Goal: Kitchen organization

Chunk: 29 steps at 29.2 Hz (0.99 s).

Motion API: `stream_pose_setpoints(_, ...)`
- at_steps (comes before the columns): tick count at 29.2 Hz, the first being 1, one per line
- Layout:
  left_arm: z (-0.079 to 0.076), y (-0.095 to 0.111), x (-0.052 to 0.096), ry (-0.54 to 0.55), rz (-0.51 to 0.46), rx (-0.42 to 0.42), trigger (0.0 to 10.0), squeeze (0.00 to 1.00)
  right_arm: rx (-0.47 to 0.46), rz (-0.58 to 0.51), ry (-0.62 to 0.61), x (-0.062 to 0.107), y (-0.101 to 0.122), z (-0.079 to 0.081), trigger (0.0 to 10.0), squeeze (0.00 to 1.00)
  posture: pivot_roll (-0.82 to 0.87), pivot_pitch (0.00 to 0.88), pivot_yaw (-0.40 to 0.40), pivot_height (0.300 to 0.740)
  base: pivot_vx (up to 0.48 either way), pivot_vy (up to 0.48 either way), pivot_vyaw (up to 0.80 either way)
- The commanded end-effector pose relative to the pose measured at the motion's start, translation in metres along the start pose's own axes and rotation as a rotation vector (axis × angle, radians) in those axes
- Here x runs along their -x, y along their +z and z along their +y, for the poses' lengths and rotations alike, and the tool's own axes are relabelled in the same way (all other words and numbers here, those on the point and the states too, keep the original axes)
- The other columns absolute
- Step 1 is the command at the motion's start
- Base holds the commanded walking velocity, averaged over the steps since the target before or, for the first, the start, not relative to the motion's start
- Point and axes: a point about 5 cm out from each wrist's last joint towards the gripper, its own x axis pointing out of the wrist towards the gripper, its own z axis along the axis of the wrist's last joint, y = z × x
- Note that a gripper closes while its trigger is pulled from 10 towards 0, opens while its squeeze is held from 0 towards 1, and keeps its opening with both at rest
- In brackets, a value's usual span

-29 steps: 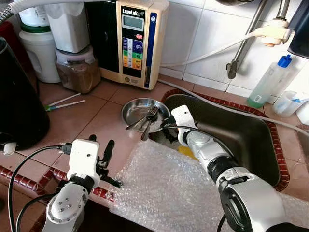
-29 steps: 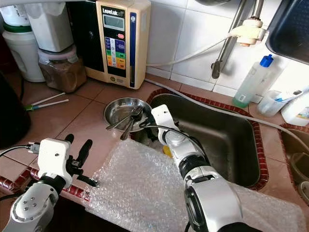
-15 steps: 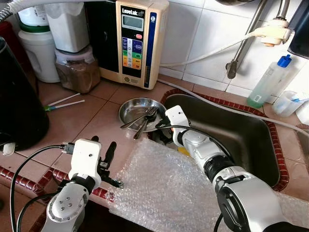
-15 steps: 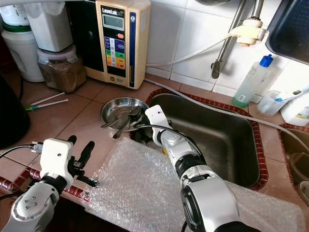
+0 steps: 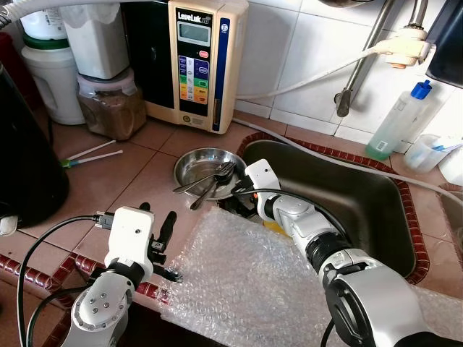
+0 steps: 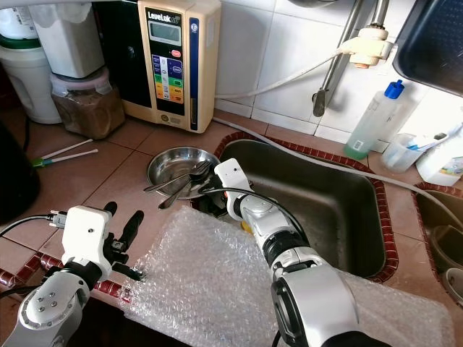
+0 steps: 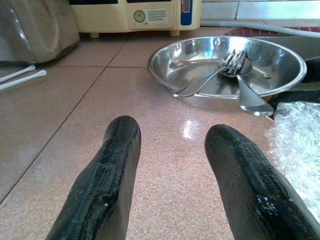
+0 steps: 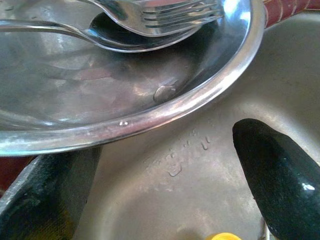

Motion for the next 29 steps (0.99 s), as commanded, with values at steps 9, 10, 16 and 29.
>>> stream_pose_setpoints(9, -0.003, 0.007, -0.001, -0.017, -0.024, -0.009, 10.0, 0.0, 0.017, -0.078, 0.169, -0.006, 0.009, 0.026, 10.0, 0.0, 0.27, 0.0, -0.1, 0.74, 0.0, 0.0, 0.0)
stream_pose_setpoints(10, -0.003, 0.007, -0.002, -0.018, -0.024, -0.01, 10.0, 0.0, 0.027, -0.079, 0.156, -0.006, 0.009, 0.026, 10.0, 0.0, 0.27, 0.0, -0.102, 0.74, 0.0, 0.0, 0.0)
stream_pose_setpoints(16, -0.003, 0.006, -0.003, -0.018, -0.025, -0.009, 10.0, 0.0, 0.015, -0.1, -0.013, -0.001, 0.013, 0.003, 10.0, 0.0, 0.27, 0.0, -0.102, 0.74, 0.0, 0.0, 0.0)
stream_pose_setpoints(29, -0.003, 0.007, -0.004, -0.02, -0.028, -0.011, 10.0, 0.0, -0.008, -0.148, -0.137, 0.002, 0.023, -0.011, 10.0, 0.0, 0.27, 0.0, -0.1, 0.74, 0.0, 0.0, 0.0)
